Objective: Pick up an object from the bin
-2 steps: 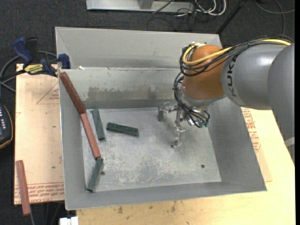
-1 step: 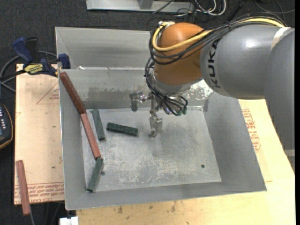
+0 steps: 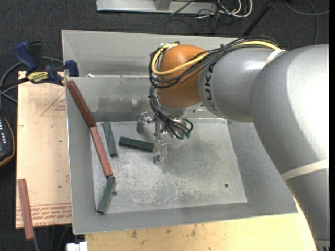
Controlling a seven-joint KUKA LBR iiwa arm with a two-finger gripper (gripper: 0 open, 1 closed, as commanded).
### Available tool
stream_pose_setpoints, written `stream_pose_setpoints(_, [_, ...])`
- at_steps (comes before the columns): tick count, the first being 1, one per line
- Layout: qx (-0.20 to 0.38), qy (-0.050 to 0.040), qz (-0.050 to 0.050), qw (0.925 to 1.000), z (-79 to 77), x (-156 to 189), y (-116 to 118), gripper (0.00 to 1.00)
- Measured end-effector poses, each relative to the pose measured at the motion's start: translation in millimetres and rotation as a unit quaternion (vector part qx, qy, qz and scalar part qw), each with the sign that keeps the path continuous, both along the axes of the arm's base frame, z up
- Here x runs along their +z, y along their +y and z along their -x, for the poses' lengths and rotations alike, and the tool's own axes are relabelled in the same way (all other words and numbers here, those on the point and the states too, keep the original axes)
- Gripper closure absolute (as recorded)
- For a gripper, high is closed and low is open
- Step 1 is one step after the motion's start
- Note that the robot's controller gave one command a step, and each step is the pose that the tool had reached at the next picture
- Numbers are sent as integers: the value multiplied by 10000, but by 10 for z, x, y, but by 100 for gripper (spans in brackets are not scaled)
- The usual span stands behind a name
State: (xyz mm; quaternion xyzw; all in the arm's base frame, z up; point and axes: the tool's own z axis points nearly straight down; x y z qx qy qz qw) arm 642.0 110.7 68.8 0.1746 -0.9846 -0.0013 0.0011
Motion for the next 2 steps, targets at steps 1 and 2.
stream_pose_setpoints(1, [-16, -19, -2, 10000, -8, 51, -9, 100])
stream_pose_setpoints(2, [-20, -78, -2, 10000, 61, 1533, -85, 100])
